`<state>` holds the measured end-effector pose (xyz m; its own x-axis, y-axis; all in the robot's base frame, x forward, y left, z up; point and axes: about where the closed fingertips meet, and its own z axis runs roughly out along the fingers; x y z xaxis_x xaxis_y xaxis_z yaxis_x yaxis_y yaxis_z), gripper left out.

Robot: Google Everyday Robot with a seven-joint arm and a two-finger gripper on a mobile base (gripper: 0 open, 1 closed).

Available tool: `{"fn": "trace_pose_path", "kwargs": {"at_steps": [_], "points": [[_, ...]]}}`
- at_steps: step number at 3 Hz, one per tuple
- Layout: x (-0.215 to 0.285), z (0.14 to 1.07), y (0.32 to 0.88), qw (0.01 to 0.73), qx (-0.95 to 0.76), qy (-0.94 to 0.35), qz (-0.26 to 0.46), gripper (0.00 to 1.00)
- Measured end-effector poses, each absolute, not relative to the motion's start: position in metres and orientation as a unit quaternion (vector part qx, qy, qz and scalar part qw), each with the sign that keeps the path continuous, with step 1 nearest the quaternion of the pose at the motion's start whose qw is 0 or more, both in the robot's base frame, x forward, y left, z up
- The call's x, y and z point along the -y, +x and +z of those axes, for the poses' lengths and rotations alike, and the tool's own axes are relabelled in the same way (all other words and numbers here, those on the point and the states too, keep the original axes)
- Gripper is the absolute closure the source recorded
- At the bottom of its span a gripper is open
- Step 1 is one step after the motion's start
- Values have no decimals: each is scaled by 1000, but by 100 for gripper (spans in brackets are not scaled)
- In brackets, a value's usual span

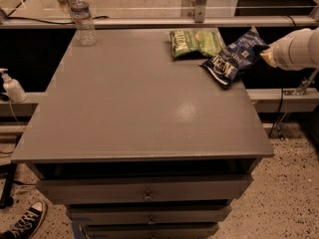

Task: Move blue chip bag near green jalapeno chip bag

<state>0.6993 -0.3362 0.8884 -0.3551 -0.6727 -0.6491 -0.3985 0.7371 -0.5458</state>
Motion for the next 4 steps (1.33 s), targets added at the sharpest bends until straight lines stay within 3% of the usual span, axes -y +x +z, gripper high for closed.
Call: {"fn": "trace_pose_path", "kwargs": {"at_steps": [2,3,4], "points": [[317,862,737,467,-809,-331,-136,100],[309,851,752,462,-811,-334,-132,83],[306,851,753,459,-812,-334,-132,59]]}}
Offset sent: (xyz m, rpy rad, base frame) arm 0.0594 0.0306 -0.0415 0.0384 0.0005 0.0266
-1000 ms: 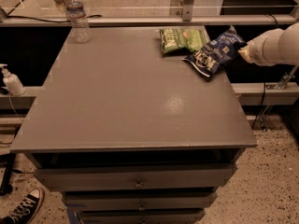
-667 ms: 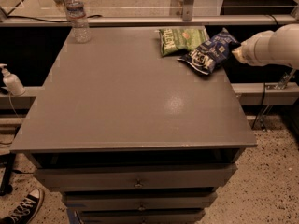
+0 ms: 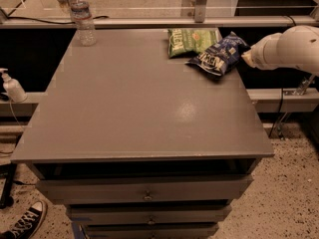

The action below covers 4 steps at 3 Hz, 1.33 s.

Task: Move blue chip bag near green jalapeno chip bag

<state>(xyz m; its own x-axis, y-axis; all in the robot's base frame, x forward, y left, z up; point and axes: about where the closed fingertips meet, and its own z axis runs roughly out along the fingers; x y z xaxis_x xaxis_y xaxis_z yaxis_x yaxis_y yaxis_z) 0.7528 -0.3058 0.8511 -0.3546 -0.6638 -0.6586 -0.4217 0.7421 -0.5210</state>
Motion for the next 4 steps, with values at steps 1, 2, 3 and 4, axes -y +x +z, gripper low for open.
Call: {"fn": "trace_pose_path", "kwargs": {"at_steps": [1,2,3,4], "points": [[302,853,748,451,-814,-341,-131,36],[296,851,744,437,-817,-352,-130,13],[292,850,741,425,-820,-360,-130,0],[292,852,740,423,-821,-361,-129,0]]}}
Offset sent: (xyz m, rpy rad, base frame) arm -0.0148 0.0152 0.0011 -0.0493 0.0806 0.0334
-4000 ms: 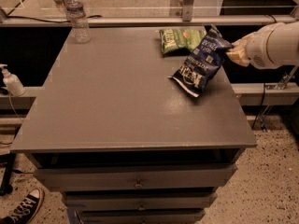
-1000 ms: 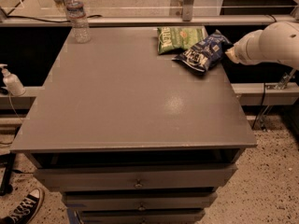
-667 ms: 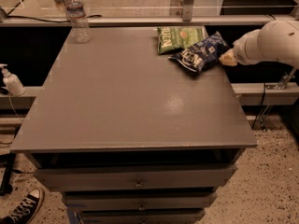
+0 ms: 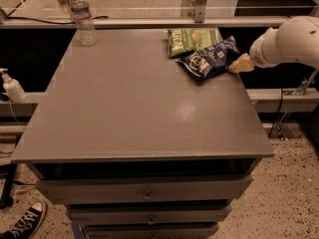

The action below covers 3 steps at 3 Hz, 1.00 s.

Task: Move blue chip bag near green jalapeno chip bag

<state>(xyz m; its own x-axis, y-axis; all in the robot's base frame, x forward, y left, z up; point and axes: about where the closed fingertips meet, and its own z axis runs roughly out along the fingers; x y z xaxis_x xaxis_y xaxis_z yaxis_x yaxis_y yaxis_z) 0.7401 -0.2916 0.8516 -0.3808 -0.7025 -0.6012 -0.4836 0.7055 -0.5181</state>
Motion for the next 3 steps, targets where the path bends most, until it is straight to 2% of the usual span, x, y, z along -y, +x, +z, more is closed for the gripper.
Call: {"fn": "trace_pose_path", "kwargs": {"at_steps": [3], "points": [[292,856,740,423,-821,-361,-129,0]]}}
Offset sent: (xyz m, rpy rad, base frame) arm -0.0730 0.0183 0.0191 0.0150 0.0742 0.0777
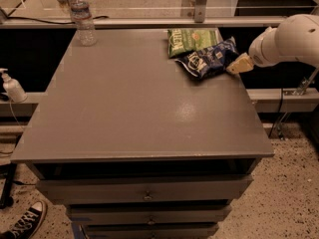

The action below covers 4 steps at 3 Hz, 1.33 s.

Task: Move blue chip bag near green jalapeno chip bag

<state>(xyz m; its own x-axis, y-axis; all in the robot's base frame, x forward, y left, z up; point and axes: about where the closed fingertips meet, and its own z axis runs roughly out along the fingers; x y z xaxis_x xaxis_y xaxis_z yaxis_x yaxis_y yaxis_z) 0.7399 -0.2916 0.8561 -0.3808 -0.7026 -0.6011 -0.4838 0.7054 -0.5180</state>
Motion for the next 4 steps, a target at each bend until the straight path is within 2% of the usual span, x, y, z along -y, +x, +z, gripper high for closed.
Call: {"fn": "trace_pose_path", "kwargs": {"at_steps": [3,4], "points": [[291,856,740,423,-821,-361,-129,0],[291,856,740,423,-821,-361,-129,18]]}}
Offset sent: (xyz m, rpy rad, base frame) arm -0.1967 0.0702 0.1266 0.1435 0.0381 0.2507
